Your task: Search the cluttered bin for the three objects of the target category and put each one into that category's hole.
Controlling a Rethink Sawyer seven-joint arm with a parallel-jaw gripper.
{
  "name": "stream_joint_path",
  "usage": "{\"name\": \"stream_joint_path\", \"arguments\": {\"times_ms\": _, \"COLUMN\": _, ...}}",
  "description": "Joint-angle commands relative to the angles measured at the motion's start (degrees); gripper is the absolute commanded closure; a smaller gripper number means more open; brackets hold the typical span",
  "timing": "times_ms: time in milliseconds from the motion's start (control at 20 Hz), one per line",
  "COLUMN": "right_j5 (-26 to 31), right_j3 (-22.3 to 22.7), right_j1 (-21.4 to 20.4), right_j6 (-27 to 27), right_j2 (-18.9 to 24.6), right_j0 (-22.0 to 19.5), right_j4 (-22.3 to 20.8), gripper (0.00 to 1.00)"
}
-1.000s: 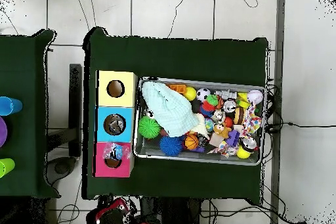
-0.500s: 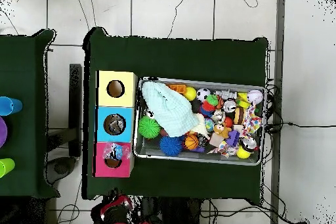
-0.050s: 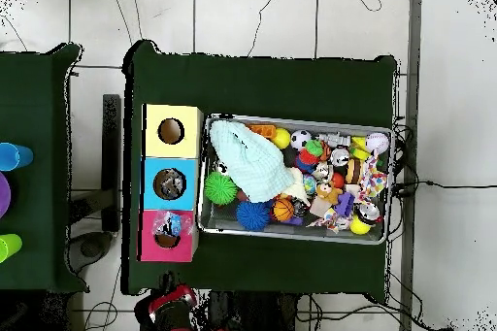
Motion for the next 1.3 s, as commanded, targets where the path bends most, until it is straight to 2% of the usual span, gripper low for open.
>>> {"name": "stream_joint_path", "arguments": {"times_ms": 50, "right_j5": -3.82, "right_j3": -9.07, "right_j1": 2.29, "right_j6": 3.98, "right_j2": 0.02, "right_j0": -0.49, "right_j4": -0.37, "gripper": 1.00}}
{"name": "stream_joint_path", "arguments": {"times_ms": 350, "right_j5": -5.12, "right_j3": -9.20, "right_j1": 2.84, "right_j6": 3.69, "right_j2": -0.39, "right_j0": -0.12, "right_j4": -0.21, "gripper": 1.00}}
{"name": "stream_joint_path", "arguments": {"times_ms": 400, "right_j5": -5.40, "right_j3": -9.22, "right_j1": 2.97, "right_j6": 3.64, "right_j2": -0.52, "right_j0": 0.03, "right_j4": -0.13, "gripper": 0.00}}
{"name": "stream_joint_path", "arguments": {"times_ms": 1150, "right_j5": -5.28, "right_j3": -9.79, "right_j1": 3.39, "right_j6": 3.51, "right_j2": -0.87, "right_j0": 0.86, "right_j4": -0.46, "gripper": 0.00}}
{"name": "stream_joint_path", "arguments": {"times_ms": 1300, "right_j5": -6.17, "right_j3": -10.48, "right_j1": 4.94, "right_j6": 2.90, "right_j2": -1.67, "right_j0": 1.71, "right_j4": 0.22, "gripper": 0.00}}
